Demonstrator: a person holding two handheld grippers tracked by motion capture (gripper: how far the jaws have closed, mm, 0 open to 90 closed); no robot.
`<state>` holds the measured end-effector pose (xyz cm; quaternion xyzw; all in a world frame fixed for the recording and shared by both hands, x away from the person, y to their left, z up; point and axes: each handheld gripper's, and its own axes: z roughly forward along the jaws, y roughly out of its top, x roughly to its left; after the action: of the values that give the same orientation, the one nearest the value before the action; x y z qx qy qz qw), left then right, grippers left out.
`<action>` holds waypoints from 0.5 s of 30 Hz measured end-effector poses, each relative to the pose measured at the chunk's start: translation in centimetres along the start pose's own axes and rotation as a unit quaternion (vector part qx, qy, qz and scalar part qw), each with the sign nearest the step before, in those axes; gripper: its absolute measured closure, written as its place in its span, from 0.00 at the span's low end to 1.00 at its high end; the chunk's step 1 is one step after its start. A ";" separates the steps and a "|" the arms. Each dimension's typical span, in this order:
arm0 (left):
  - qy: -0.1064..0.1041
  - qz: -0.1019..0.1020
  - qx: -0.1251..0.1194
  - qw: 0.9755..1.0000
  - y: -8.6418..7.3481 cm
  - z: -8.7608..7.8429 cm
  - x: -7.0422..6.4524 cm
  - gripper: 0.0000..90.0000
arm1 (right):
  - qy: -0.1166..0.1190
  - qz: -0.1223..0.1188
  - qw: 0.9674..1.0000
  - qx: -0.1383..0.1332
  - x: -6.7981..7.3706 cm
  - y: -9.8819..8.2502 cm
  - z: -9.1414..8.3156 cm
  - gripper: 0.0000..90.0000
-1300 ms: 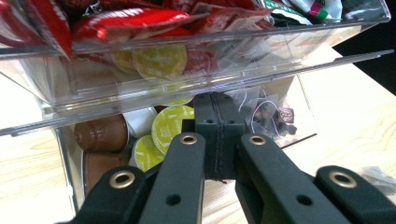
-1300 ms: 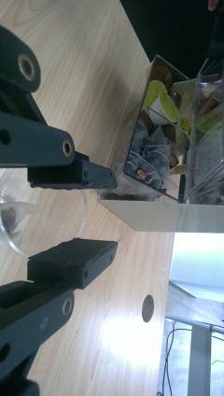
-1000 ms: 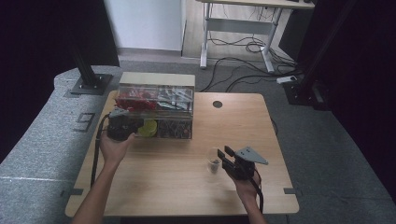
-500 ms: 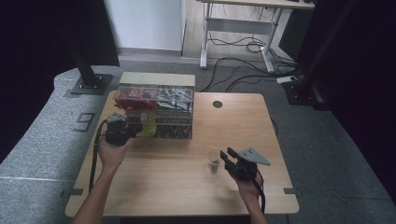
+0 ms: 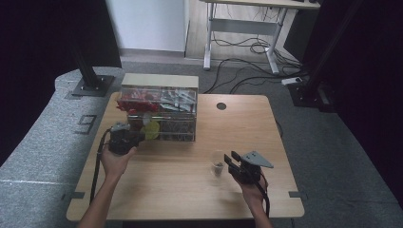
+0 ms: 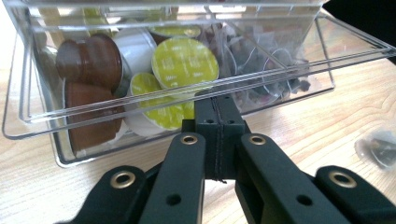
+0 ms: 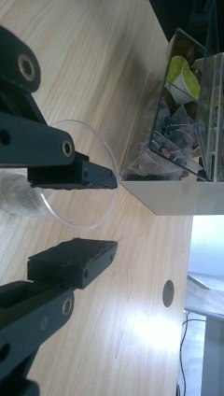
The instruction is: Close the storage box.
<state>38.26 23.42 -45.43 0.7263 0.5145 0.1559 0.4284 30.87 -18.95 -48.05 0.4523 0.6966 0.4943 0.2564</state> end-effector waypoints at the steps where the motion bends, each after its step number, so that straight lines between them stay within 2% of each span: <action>1: 0.000 0.000 0.002 1.000 -0.1 0.1 0.0 1.00 | 0.000 0.001 1.000 0.000 0.0 0.0 0.0 0.70; 15: -0.005 -0.009 0.016 1.000 -1.5 1.7 0.7 1.00 | -0.003 -0.003 1.000 0.010 -0.1 -0.6 0.5 0.70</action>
<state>38.73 23.41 -47.74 0.7291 0.5217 0.1402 0.4202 31.07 -18.84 -48.75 0.4543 0.7019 0.4853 0.2560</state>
